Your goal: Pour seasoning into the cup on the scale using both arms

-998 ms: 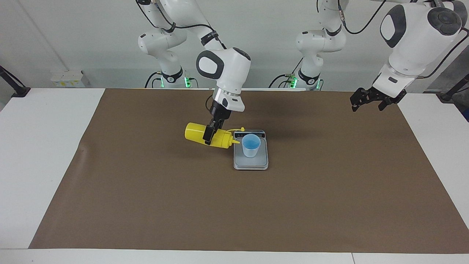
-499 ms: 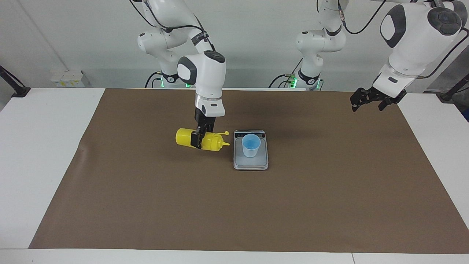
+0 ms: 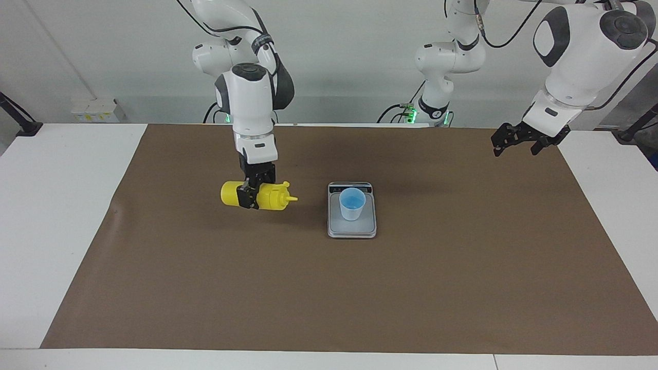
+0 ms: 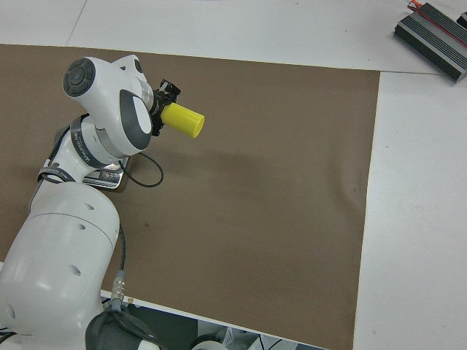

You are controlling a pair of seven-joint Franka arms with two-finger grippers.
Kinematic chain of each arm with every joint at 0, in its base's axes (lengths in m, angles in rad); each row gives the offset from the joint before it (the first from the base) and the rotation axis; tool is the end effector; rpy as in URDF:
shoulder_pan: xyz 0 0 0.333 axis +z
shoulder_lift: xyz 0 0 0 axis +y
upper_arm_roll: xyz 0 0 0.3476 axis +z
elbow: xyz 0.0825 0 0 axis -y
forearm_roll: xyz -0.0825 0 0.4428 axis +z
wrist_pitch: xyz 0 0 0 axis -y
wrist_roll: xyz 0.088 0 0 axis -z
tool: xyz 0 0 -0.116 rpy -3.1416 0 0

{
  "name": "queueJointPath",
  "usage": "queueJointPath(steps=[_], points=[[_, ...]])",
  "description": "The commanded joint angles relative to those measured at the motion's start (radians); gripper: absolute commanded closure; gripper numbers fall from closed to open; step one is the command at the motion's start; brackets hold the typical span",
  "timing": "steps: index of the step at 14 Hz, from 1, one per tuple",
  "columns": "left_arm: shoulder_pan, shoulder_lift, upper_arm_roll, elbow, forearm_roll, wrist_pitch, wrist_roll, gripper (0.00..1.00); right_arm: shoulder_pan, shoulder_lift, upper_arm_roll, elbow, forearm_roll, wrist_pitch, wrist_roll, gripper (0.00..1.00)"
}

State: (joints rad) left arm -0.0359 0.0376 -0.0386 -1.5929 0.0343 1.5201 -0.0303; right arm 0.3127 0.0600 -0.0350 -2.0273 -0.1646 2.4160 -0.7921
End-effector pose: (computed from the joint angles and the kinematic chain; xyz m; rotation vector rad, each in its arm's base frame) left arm 0.6157 -0.0414 0.6083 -3.0977 0.0688 0.1683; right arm 0.6253 0.1766 0.4469 2.4160 1.6096 0.4162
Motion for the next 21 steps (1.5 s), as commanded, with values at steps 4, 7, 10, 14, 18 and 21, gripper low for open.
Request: queueJointPath(steps=[4, 7, 10, 14, 18, 21], points=[[0.004, -0.03, -0.001, -0.038, 0.01, 0.02, 0.0, 0.0, -0.138, -0.026, 0.01, -0.073, 0.397, 0.124, -0.443, 0.62], [0.004, -0.03, -0.001, -0.038, 0.01, 0.02, 0.0, 0.0, -0.219, -0.032, 0.01, -0.082, 0.632, 0.117, -0.709, 0.62], [0.004, -0.03, -0.001, -0.038, 0.01, 0.02, 0.0, 0.0, -0.285, -0.055, 0.009, -0.123, 0.877, 0.098, -0.973, 0.62], [0.004, -0.03, -0.001, -0.038, 0.01, 0.02, 0.0, 0.0, -0.411, -0.058, 0.007, -0.142, 1.147, -0.043, -1.298, 0.61], [0.004, -0.03, -0.001, -0.038, 0.01, 0.02, 0.0, 0.0, -0.5, -0.031, 0.007, -0.156, 1.299, -0.176, -1.467, 0.61], [0.004, -0.03, -0.001, -0.039, 0.01, 0.02, 0.0, 0.0, -0.533, -0.002, 0.007, -0.159, 1.37, -0.262, -1.516, 0.61]])
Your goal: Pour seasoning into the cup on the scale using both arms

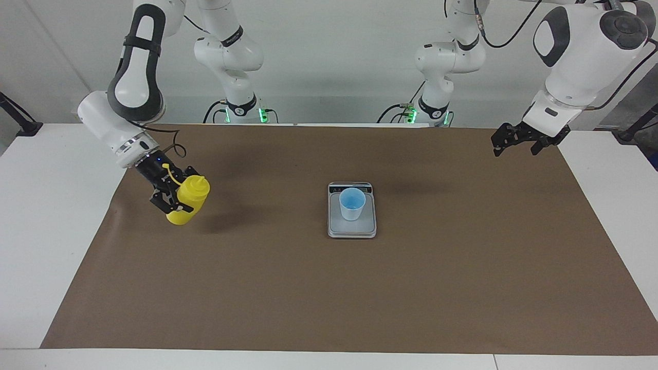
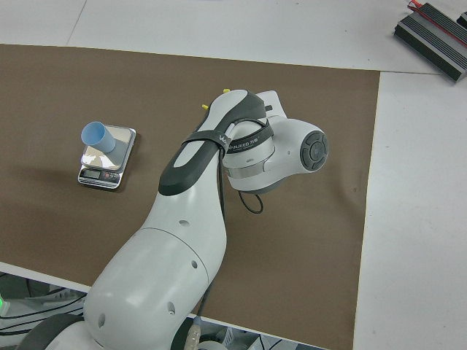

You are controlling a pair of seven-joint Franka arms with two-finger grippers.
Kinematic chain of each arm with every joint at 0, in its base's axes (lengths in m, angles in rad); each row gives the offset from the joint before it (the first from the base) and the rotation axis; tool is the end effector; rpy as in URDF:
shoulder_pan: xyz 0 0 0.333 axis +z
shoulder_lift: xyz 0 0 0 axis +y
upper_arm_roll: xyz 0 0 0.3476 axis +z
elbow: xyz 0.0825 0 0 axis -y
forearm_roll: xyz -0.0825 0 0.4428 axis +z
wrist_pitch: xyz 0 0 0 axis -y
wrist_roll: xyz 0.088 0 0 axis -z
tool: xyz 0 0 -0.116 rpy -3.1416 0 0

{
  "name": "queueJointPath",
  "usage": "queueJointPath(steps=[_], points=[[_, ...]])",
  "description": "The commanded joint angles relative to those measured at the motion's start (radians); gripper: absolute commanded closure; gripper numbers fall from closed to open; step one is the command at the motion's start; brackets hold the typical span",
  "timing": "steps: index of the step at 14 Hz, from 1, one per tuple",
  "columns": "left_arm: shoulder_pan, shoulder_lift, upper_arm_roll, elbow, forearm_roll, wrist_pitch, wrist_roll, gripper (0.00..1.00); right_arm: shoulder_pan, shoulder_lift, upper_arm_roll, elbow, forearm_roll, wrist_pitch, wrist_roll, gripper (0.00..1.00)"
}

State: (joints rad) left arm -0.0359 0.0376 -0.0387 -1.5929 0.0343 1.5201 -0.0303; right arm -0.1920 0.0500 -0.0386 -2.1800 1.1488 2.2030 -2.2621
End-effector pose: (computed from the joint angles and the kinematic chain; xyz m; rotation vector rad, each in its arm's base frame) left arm 0.6157 -0.0415 0.6083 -3.0977 0.0689 0.1683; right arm 0.5930 -0.1002 0.3711 -2.0716 -1.5570 -1.1704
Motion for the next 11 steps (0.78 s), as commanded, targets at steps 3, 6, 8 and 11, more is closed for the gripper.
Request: queueJointPath(steps=[3, 6, 8, 11], points=[[0.004, -0.03, -0.001, -0.039, 0.01, 0.02, 0.0, 0.0, -0.04, 0.04, 0.011, -0.006, 0.126, -0.106, -0.099, 0.61], [0.004, -0.03, -0.001, -0.038, 0.01, 0.02, 0.0, 0.0, -0.07, 0.115, 0.011, -0.004, 0.227, -0.199, -0.135, 0.61], [0.004, -0.03, -0.001, -0.038, 0.01, 0.02, 0.0, 0.0, -0.102, 0.18, 0.011, 0.003, 0.273, -0.281, -0.178, 0.61], [0.004, -0.03, -0.001, -0.039, 0.01, 0.02, 0.0, 0.0, -0.121, 0.203, 0.011, 0.003, 0.287, -0.324, -0.186, 0.61]])
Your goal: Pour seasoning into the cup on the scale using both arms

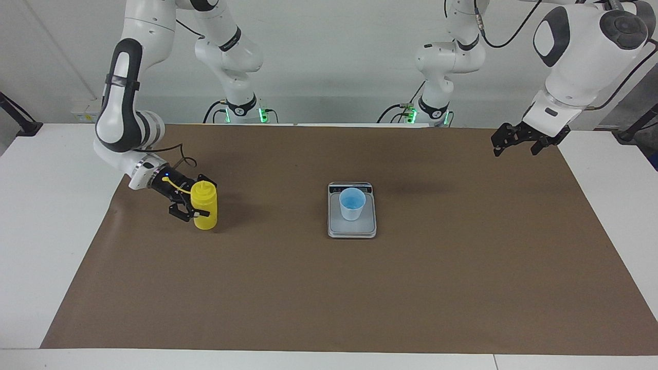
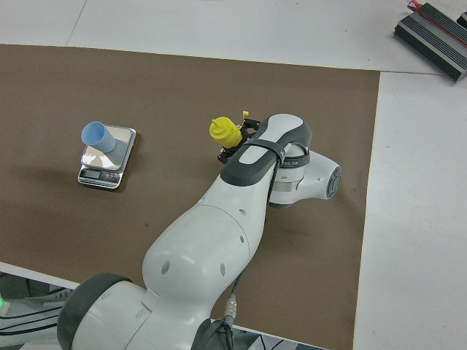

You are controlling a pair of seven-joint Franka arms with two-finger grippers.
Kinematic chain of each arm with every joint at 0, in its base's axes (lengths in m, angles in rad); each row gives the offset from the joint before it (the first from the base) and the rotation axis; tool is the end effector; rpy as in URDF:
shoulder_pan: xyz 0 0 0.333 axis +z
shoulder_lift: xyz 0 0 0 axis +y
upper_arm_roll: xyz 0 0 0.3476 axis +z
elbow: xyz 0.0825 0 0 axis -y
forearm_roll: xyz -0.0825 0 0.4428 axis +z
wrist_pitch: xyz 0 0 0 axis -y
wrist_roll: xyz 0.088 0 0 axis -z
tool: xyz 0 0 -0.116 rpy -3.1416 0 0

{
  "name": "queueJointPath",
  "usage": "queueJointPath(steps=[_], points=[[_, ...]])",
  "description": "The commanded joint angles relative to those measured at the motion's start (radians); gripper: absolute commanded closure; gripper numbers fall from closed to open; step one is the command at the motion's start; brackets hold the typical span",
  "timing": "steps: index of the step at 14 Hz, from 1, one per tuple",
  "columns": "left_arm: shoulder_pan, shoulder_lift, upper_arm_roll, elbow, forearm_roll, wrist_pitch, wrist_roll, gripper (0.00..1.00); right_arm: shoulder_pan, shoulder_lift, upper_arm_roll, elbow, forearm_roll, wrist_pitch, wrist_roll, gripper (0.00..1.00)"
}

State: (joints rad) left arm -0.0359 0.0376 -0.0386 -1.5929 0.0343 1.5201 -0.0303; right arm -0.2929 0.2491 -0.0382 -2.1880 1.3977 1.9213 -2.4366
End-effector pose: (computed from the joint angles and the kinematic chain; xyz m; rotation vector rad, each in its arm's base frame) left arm 0.6157 -0.0414 0.6083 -3.0977 0.0688 0.1683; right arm 0.5777 -0.1165 0.2628 -1.8367 -1.2370 -1.2797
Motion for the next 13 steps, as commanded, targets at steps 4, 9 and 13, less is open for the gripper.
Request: queueJointPath(steps=[4, 9, 13], points=[[0.004, -0.03, -0.001, -0.039, 0.01, 0.02, 0.0, 0.0, -0.068, 0.019, 0.009, 0.005, 0.055, -0.09, -0.009, 0.52], [0.004, -0.03, -0.001, -0.039, 0.01, 0.02, 0.0, 0.0, -0.11, 0.027, 0.008, -0.002, 0.035, -0.088, -0.012, 0.47], [0.004, -0.03, -0.001, -0.038, 0.01, 0.02, 0.0, 0.0, -0.12, 0.05, 0.008, -0.003, 0.033, -0.091, -0.022, 0.29]])
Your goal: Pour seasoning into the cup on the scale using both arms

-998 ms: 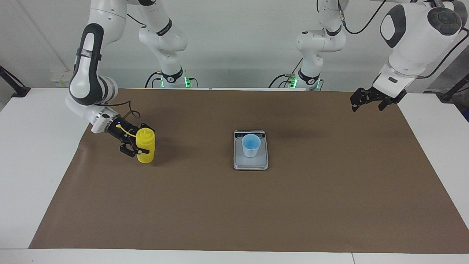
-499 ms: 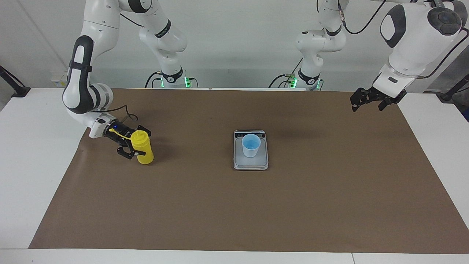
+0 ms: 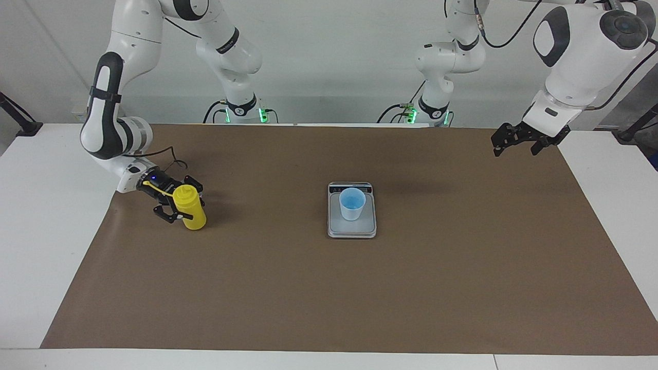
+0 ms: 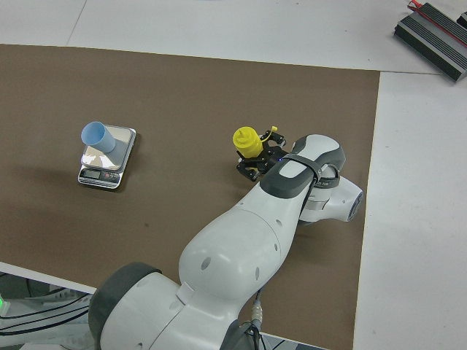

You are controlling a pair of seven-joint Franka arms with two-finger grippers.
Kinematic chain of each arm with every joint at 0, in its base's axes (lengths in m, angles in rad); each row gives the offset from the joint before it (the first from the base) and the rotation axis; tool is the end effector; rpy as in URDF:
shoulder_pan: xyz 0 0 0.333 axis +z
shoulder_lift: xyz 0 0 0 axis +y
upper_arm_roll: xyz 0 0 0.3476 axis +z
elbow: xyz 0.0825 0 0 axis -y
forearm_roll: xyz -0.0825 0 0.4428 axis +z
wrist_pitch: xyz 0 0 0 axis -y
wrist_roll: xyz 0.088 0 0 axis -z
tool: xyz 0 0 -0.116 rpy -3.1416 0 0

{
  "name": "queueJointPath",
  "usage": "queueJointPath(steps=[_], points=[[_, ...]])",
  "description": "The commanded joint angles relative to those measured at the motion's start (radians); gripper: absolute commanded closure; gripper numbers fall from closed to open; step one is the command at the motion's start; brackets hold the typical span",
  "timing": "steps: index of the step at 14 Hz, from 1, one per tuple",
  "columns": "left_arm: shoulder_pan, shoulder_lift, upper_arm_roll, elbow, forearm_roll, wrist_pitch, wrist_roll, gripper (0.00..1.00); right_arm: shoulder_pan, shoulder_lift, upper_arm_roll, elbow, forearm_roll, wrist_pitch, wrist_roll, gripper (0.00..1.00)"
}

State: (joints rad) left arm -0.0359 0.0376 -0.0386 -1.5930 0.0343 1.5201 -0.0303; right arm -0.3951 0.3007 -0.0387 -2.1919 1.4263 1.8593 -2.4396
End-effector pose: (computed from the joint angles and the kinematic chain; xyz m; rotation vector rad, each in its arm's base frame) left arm 0.6157 -0.0414 0.6082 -3.0977 0.0688 0.1684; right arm 0.5585 -0.1648 0.2358 -1.8626 -1.0820 -1.3192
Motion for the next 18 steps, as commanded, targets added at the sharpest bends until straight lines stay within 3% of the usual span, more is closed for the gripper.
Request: queueJointPath(steps=[1, 2, 8, 18], points=[[0.004, -0.03, -0.001, -0.039, 0.01, 0.02, 0.0, 0.0, -0.018, -0.002, 0.008, 0.003, 0.005, -0.029, -0.019, 0.12], [0.004, -0.03, -0.001, -0.039, 0.01, 0.02, 0.0, 0.0, -0.018, -0.002, 0.008, 0.003, 0.005, -0.028, -0.033, 0.0], [0.004, -0.03, -0.001, -0.038, 0.01, 0.02, 0.0, 0.0, -0.033, -0.005, 0.006, 0.003, 0.003, -0.048, -0.045, 0.0], [0.004, -0.03, -0.001, -0.039, 0.01, 0.02, 0.0, 0.0, -0.145, -0.025, 0.002, 0.009, -0.191, -0.066, -0.044, 0.0]])
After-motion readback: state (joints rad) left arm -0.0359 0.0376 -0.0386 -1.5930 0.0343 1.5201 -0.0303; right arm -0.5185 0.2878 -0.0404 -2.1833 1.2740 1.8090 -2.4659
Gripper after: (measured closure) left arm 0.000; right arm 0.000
